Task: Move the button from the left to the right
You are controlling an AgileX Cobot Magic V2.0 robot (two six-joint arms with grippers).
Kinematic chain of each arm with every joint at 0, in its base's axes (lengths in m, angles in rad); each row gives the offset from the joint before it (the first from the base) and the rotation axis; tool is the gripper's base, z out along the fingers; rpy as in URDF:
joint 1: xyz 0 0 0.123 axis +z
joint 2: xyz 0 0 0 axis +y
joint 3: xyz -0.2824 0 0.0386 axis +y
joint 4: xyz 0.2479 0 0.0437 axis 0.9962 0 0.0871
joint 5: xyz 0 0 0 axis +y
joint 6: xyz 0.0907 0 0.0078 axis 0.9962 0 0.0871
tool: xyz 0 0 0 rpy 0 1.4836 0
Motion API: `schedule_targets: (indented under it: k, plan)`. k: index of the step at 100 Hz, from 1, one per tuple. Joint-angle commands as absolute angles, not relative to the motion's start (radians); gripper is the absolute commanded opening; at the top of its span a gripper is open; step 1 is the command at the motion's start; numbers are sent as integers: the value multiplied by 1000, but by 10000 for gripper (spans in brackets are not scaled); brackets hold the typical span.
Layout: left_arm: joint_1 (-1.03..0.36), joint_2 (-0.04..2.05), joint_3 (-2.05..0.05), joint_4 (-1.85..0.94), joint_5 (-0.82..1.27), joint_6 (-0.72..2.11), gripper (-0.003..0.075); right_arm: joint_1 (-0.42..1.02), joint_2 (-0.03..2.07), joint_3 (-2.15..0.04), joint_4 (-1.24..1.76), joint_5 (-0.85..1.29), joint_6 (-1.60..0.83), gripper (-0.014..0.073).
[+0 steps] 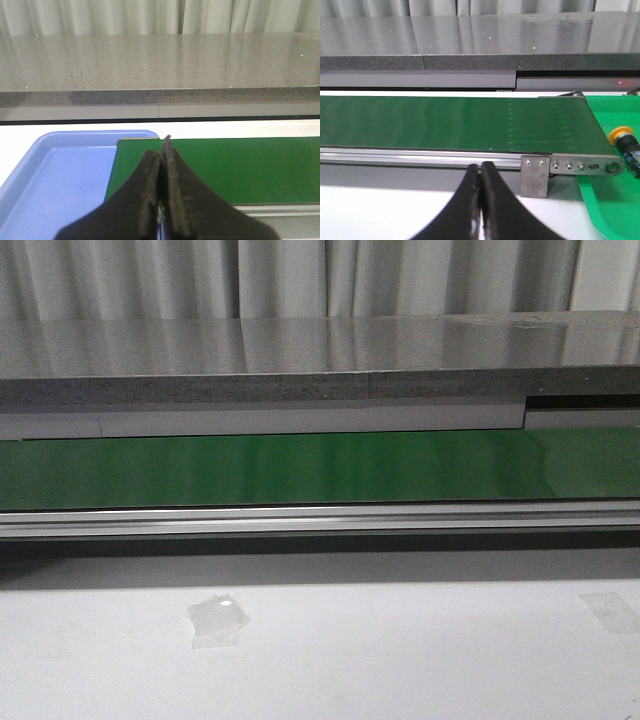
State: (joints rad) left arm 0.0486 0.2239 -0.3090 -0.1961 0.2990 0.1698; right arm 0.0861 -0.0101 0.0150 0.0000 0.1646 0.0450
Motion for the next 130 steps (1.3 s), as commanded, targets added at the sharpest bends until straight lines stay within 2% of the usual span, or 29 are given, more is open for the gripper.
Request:
schedule_targets:
  k: [1, 119, 130]
  plan:
    - [45, 235, -336, -209, 217, 170, -20, 89, -29, 13, -14, 38, 45, -67]
    - [45, 235, -336, -209, 217, 170, -20, 89, -29, 12, -14, 39, 45, -67]
    - [43, 235, -333, -144, 160, 129, -20, 89, -29, 12, -14, 39, 45, -67]
